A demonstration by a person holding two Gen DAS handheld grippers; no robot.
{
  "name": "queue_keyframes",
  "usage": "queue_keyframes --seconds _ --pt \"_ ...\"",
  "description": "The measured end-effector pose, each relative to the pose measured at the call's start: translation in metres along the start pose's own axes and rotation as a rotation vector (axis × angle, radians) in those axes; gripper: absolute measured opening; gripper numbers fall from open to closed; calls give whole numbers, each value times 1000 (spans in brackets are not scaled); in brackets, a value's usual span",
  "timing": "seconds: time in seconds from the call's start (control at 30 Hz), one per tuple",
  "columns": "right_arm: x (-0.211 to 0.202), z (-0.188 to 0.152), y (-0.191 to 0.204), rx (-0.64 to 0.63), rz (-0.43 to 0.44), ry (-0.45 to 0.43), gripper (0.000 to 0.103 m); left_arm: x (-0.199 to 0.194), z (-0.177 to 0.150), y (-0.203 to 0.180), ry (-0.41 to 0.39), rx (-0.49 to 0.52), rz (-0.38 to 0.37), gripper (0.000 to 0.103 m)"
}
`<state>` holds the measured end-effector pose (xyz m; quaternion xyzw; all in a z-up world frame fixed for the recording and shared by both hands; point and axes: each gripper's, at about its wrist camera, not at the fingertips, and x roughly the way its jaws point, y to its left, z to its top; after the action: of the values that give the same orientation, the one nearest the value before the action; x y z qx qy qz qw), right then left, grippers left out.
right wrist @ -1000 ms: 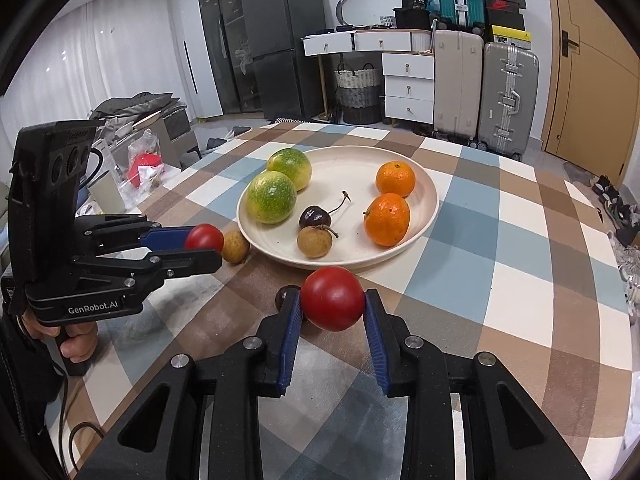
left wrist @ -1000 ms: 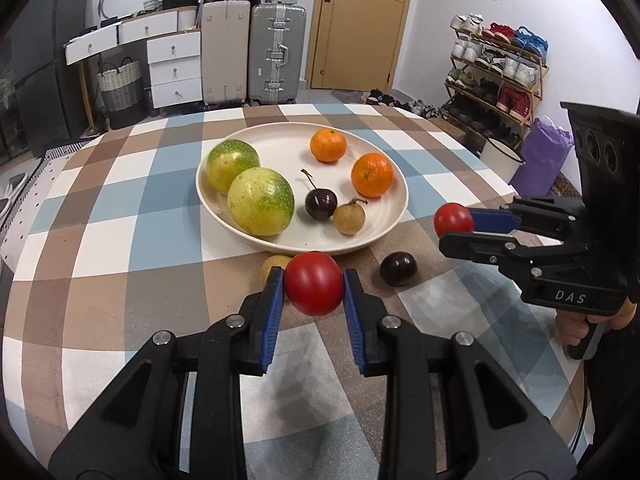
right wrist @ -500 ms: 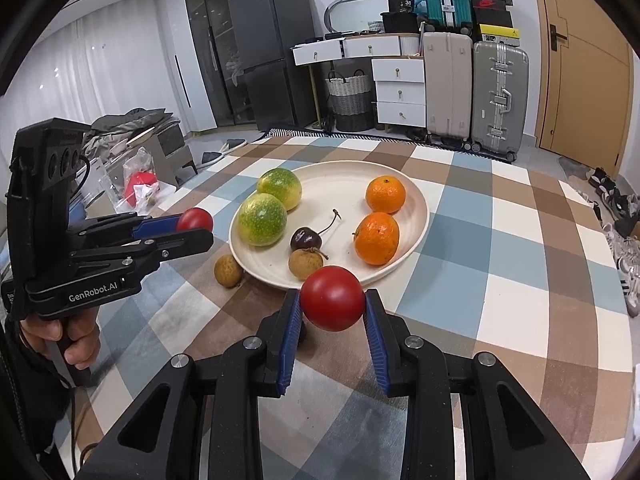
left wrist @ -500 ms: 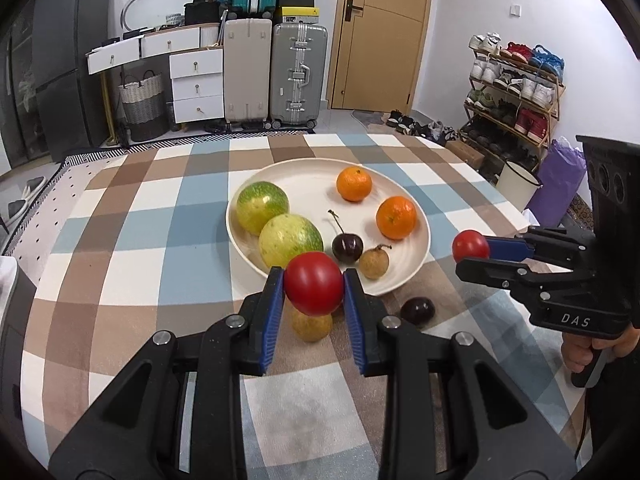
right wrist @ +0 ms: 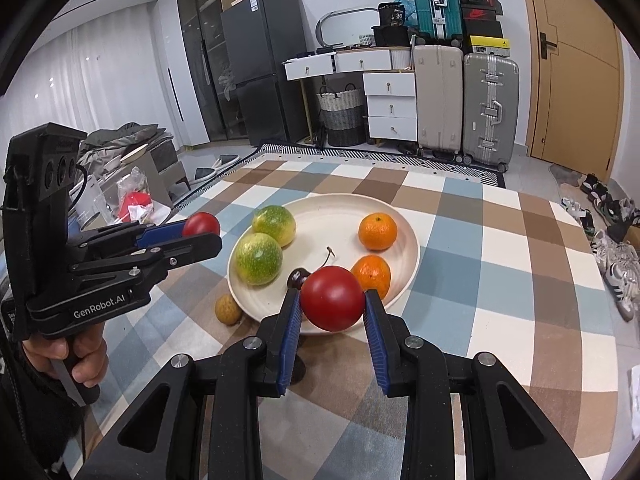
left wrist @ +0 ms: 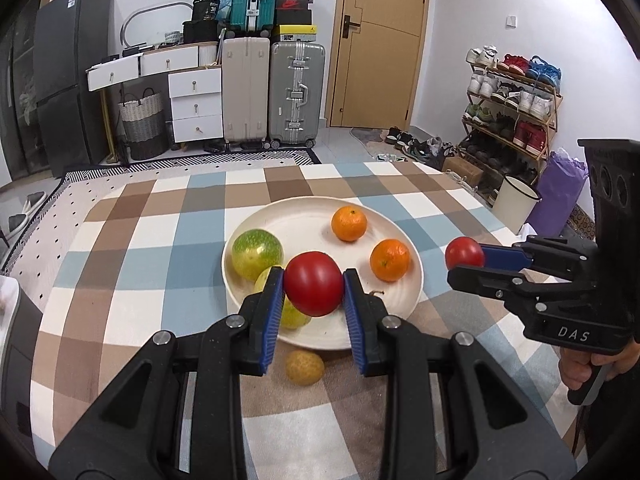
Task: Organize fruits
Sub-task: 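Carry both tomatoes over the white plate and open both tools to release them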
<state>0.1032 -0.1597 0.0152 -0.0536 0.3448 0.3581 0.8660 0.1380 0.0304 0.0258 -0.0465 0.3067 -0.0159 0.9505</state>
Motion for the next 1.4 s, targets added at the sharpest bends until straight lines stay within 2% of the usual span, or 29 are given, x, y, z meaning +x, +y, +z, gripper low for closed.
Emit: queue_keyframes --seconds 0.33,0.77,1.17,1.4 --pt "9 22 -2 -9 1 -1 32 17 30 -3 -30 14 9 26" --pt "46 45 -18 -10 -3 31 32 66 51 2 6 40 13 26" --pt "87 43 -26 -7 -9 89 32 102 42 7 65 46 5 26" --pt "91 43 -27 -6 -10 72 33 107 41 11 75 31 9 26"
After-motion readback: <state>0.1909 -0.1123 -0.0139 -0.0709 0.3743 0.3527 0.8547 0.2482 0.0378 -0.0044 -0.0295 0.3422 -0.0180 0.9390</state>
